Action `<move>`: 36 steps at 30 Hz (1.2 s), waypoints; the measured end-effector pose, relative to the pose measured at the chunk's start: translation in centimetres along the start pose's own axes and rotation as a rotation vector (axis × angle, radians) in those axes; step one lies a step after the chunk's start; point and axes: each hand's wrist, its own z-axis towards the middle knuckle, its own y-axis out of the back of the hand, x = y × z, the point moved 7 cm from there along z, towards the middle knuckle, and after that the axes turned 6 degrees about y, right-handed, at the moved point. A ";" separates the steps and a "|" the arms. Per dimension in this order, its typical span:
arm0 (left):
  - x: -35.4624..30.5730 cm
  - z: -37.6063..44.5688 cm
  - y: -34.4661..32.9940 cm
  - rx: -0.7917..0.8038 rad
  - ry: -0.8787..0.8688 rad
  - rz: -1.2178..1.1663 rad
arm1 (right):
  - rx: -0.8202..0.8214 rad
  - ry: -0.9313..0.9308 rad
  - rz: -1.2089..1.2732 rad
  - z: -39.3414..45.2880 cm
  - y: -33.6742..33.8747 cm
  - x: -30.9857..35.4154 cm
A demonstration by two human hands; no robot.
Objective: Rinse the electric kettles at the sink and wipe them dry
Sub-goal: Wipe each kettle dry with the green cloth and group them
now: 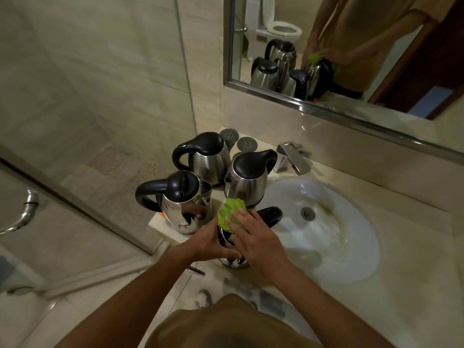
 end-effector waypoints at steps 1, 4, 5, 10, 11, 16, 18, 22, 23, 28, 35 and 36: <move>-0.1 0.0 0.0 0.011 0.006 0.017 | 0.054 0.003 -0.018 1.1 -0.1 -0.2; -0.1 0.2 0.3 0.013 0.023 0.057 | 0.179 -0.044 0.014 3.7 -0.2 -0.9; 0.0 0.3 0.3 0.011 0.030 0.051 | 0.199 -0.071 0.040 4.1 -0.2 -1.3; 0.5 0.2 0.3 0.002 0.045 0.025 | 0.106 -0.284 0.100 0.8 0.6 -3.4; 0.6 0.2 0.3 -0.001 0.049 0.034 | 0.073 -0.313 0.110 -0.5 0.6 -3.4; 0.7 0.2 0.4 0.002 0.063 0.048 | -0.006 -0.237 0.114 -3.1 -0.2 -1.7; 0.6 0.2 0.3 0.009 0.062 0.052 | 0.016 -0.131 0.040 -2.3 -0.1 -1.5; -0.1 0.2 0.3 0.030 0.026 0.055 | 0.132 0.067 -0.083 -0.5 -0.7 -1.4; -0.1 0.2 0.3 0.032 0.023 0.062 | 0.154 0.083 -0.078 0.1 -0.7 -1.6; 0.2 0.4 0.5 0.017 0.057 0.085 | 0.198 -0.227 0.092 1.2 0.2 -6.6; -0.2 0.5 0.7 0.041 0.102 0.139 | 0.090 -1.130 1.023 -3.5 -2.2 -12.2; -0.2 0.5 0.7 0.043 0.114 0.138 | 0.034 -1.174 1.054 -3.7 -2.4 -11.8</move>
